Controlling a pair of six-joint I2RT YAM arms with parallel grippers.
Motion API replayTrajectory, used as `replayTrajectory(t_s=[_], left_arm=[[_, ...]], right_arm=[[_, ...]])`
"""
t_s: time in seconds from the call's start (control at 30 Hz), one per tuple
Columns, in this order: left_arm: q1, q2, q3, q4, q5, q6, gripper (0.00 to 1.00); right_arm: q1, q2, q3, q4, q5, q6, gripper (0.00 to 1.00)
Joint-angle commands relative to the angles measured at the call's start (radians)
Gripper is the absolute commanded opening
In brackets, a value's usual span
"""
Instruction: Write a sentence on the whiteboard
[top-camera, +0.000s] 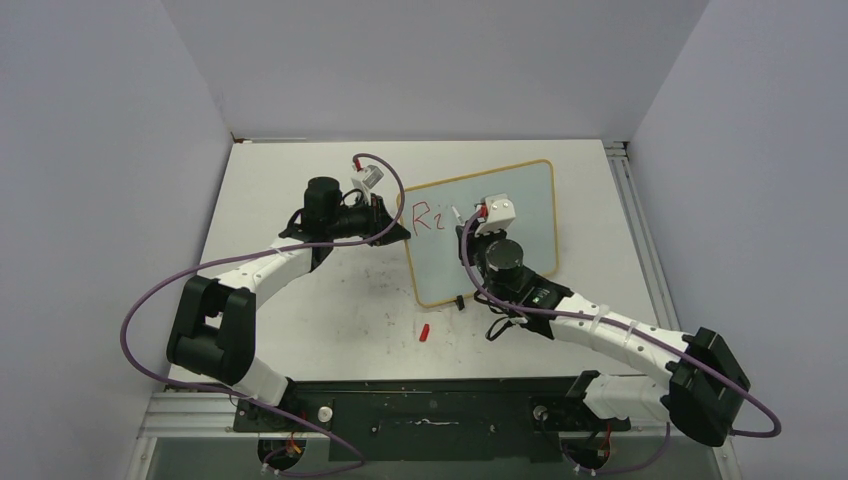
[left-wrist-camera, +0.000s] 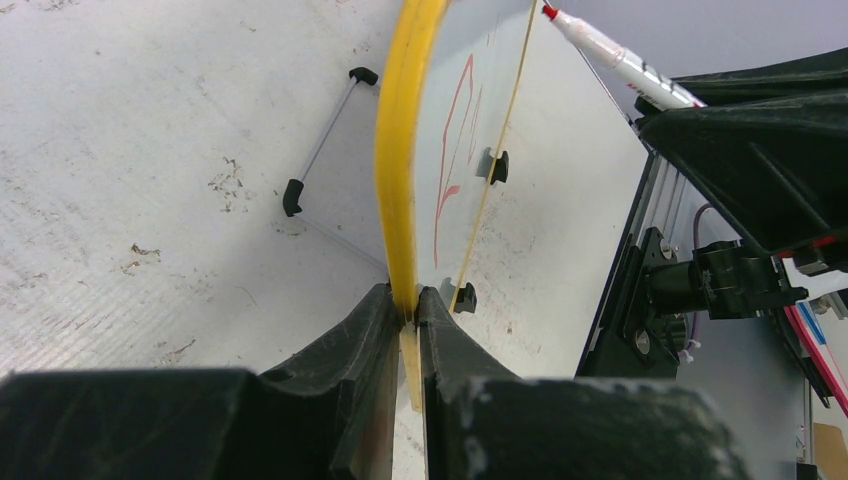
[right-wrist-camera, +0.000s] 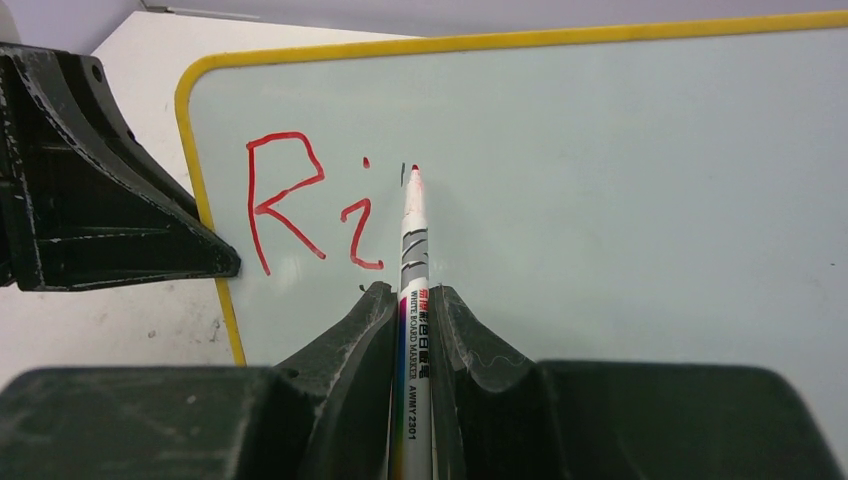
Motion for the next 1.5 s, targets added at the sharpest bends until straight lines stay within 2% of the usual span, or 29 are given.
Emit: replayTrajectory(t_s=[0.0,0.93,1.47], left_arm=[[-0.009,-0.030,0.034,0.023,0.010,0.019,0.00],[-0.009,-0.034,0.035,0.021,0.012,0.021,0.00],[-0.009,-0.038,0.033,0.021,0.010,0.021,0.00]], right_arm=[[-0.013,0.028,0.008,0.044,-0.019,0.005,0.05],[0.000,0.062,-0.023,0.053,-0.046,0.010,0.05],[0.028,0.027,-0.062,0.008,0.048,0.044,0.05]])
